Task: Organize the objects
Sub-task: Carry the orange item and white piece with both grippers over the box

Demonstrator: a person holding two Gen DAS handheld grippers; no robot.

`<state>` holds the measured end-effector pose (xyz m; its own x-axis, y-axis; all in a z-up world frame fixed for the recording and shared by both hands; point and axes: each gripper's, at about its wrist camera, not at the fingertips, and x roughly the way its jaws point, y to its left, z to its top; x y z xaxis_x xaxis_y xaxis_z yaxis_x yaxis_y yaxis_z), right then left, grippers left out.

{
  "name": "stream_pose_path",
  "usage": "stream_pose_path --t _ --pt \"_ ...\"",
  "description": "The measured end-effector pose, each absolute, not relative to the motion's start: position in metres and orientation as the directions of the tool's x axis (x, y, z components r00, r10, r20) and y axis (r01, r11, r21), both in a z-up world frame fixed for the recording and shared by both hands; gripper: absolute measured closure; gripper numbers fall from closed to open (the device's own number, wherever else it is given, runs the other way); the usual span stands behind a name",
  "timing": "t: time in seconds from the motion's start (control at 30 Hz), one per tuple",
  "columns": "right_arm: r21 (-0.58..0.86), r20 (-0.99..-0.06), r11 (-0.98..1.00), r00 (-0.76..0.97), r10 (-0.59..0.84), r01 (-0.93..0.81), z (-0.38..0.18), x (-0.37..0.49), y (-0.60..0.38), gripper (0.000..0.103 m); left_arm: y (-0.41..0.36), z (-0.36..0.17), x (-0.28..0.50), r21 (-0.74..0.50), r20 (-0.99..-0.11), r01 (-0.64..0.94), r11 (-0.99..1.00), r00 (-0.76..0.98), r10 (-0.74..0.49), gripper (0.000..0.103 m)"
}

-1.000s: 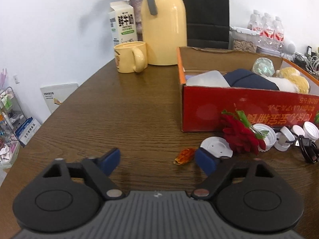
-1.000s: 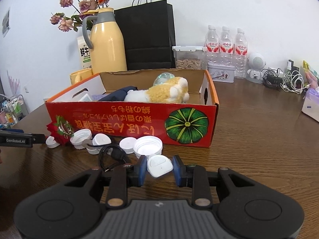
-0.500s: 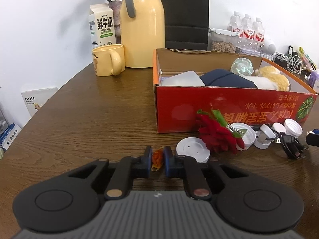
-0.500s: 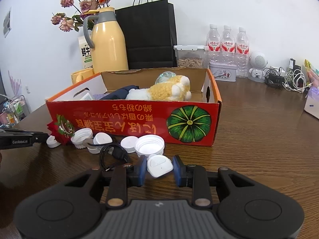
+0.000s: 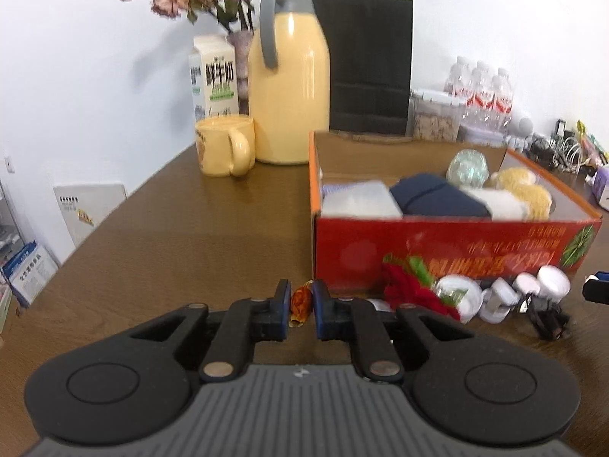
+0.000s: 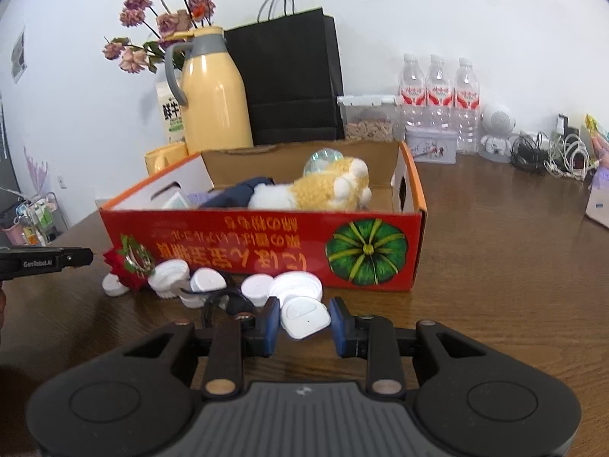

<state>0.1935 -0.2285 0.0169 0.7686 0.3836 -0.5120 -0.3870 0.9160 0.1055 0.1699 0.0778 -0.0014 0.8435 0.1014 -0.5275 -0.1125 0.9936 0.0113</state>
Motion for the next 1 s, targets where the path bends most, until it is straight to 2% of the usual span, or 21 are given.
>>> stream_pose_path --t 0.53,0.73,1.0 --pt "0.011 -0.357 0.898 0.837 0.414 -0.439 0.071 0.234 -0.198 0.076 0.043 0.06 0.196 0.021 -0.323 -0.031 0.999 0.946 0.036 0.09" --pt "0.021 -0.332 0.894 0.84 0.428 -0.448 0.085 0.262 -0.185 0.076 0.032 0.071 0.223 0.009 -0.307 -0.024 1.0 0.951 0.026 0.09" --pt "0.063 -0.339 0.901 0.84 0.424 -0.429 0.081 0.302 -0.166 0.076 0.02 0.067 0.268 -0.008 -0.34 -0.028 1.0 0.94 0.024 0.09"
